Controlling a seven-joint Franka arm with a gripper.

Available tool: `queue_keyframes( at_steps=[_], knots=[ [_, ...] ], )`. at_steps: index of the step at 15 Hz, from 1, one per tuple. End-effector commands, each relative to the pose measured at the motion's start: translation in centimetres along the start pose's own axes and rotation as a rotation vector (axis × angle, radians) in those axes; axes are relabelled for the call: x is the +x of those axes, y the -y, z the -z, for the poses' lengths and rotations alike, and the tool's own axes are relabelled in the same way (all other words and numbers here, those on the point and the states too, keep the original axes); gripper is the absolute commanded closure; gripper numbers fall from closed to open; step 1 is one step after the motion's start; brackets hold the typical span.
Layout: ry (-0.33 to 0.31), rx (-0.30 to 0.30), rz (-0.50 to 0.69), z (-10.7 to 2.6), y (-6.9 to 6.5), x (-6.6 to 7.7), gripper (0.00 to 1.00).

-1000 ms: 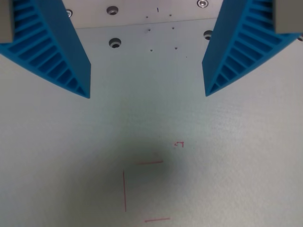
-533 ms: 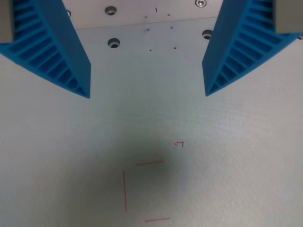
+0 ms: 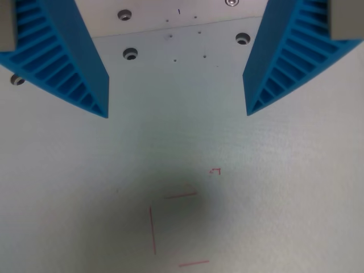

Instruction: Rotate around gripper positive z

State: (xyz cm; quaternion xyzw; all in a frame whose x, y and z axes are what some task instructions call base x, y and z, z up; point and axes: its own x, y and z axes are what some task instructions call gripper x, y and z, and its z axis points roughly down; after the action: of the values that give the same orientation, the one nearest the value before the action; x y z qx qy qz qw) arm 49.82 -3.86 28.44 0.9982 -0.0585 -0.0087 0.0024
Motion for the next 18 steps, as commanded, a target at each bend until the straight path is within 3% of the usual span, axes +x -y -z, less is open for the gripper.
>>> queue_keyframes(
  at_steps=[1, 18],
  knots=[
    [-0.005, 0.001, -0.120, 0.23, 0.00, 0.01, 0.00],
    [-0.005, 0.001, -0.319, 0.23, 0.00, 0.01, 0.00]
  ],
)
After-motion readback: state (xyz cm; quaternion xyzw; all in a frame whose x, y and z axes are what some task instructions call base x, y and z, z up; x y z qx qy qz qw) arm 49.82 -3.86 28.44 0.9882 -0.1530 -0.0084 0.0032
